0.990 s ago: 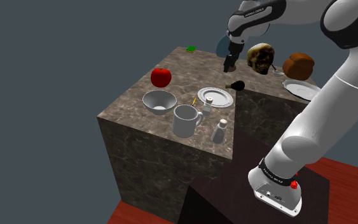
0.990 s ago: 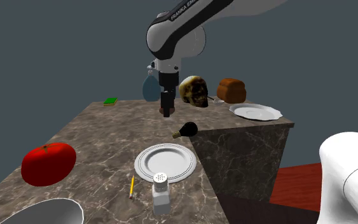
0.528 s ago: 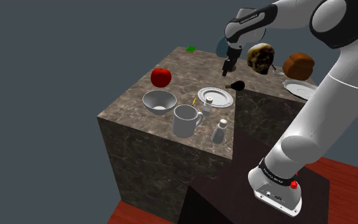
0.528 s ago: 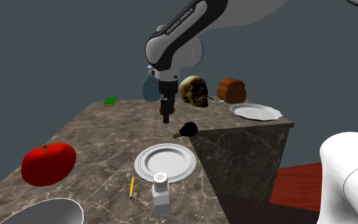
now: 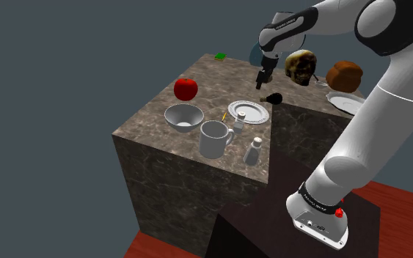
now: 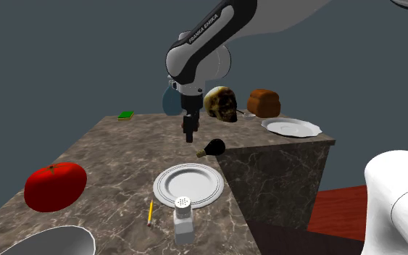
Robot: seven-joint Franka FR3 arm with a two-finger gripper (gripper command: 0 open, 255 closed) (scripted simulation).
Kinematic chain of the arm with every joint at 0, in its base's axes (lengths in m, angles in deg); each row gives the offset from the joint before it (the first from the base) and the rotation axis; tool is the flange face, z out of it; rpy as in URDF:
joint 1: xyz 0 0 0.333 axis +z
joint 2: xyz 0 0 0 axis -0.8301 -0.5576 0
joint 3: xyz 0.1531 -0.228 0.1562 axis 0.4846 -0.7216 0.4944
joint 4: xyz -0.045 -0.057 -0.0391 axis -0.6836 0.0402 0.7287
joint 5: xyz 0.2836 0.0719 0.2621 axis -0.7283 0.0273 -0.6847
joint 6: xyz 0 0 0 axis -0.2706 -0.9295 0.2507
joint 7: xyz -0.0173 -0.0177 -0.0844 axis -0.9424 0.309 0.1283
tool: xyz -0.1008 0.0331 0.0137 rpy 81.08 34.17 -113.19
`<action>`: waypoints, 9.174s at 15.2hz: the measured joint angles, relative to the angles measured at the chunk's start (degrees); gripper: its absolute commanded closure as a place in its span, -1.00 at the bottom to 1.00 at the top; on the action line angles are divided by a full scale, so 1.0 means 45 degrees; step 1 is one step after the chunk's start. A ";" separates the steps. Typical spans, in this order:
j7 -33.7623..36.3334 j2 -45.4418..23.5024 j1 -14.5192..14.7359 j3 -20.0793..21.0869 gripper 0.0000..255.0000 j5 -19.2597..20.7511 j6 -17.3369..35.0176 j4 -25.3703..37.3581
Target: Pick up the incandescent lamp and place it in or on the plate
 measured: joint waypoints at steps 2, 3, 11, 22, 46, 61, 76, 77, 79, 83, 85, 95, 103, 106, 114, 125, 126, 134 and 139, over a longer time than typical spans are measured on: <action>-0.0001 -0.0001 0.0000 0.0000 1.00 -0.0001 0.0001 0.0000; -0.0001 -0.0001 0.0000 0.0000 1.00 -0.0001 0.0002 -0.0001; -0.0001 -0.0001 0.0000 0.0000 -1.00 -0.0001 0.0002 -0.0001; -0.3016 0.2003 -0.1073 -0.1327 -1.00 0.0215 0.2307 -0.3045; -0.3623 0.1163 -0.0966 -0.1502 1.00 -0.0527 0.3334 -0.3377; -0.2439 0.1909 -0.1068 -0.1080 -1.00 0.0716 0.0991 -0.1968; -0.1305 -0.0208 -0.1026 -0.0790 -1.00 0.1216 0.1189 -0.1661; -0.1305 -0.0208 -0.1026 -0.0790 -1.00 0.1216 0.1189 -0.1661; -0.1304 -0.0206 -0.1028 -0.0792 1.00 0.1218 0.1192 -0.1657; -0.1305 -0.0210 -0.1027 -0.0791 1.00 0.1216 0.1188 -0.1661; -0.1306 -0.0210 -0.1027 -0.0791 1.00 0.1216 0.1188 -0.1661; -0.1162 0.0388 -0.0985 -0.0779 1.00 0.1539 0.0174 -0.1158; -0.1021 0.1025 -0.0928 -0.0693 1.00 0.1837 -0.1179 -0.0365; -0.0981 0.1215 -0.0908 -0.0652 1.00 0.1914 -0.1647 -0.0067; 0.1710 0.3531 -0.0215 0.0840 1.00 0.2884 -0.2063 -0.2117; 0.4569 0.5318 0.0575 0.2784 1.00 0.2862 -0.2317 -0.4048; 0.4617 0.5263 0.0587 0.2788 1.00 0.2861 -0.2152 -0.4165; 0.4707 0.4813 0.0520 0.2588 1.00 0.2998 -0.0362 -0.5100; 0.4766 0.4458 0.0542 0.2578 1.00 0.2950 0.0645 -0.5334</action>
